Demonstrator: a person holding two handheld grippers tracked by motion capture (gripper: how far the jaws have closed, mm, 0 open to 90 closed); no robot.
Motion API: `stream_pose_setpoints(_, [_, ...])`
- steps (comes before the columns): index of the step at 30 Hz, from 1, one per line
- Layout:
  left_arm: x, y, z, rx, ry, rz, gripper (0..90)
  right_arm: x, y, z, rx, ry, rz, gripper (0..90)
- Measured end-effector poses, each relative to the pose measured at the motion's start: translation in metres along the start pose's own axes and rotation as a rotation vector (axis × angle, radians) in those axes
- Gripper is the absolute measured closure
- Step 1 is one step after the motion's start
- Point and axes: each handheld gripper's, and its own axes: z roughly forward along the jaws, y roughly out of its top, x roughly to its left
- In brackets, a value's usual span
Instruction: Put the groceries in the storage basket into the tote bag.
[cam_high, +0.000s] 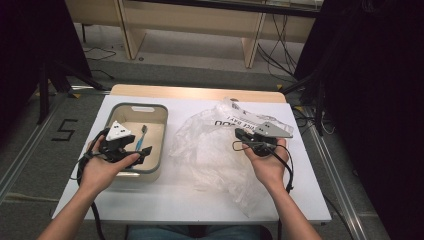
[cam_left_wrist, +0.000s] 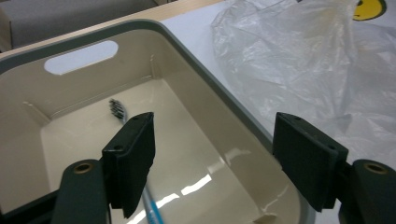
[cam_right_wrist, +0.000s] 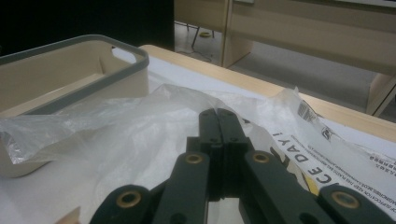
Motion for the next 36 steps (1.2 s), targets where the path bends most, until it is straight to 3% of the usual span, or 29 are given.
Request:
stream_pose_setpoints(7, [0.015, 0.0, 0.007, 0.034, 0.07, -0.017, 31.1, 0.0, 0.0, -0.003, -0.001, -0.004, 0.0, 90.0])
stream_pose_setpoints(10, [0.022, 0.003, 0.015, 0.079, 0.08, -0.029, 31.0, 0.001, -0.001, -0.003, 0.0, 0.0, -0.005, 90.0])
stream_pose_setpoints(16, [0.03, 0.01, 0.032, 0.178, 0.081, -0.034, 33.5, -0.001, -0.003, -0.003, 0.009, 0.003, 0.0, 90.0])
stream_pose_setpoints(27, [0.05, 0.021, 0.075, 0.356, 0.056, -0.109, 35.0, 0.0, -0.003, -0.001, 0.012, 0.005, -0.002, 90.0])
stream_pose_setpoints(36, [0.06, 0.016, 0.101, 0.441, 0.066, -0.152, 37.2, 0.001, -0.004, 0.0, 0.016, 0.01, -0.001, 90.0])
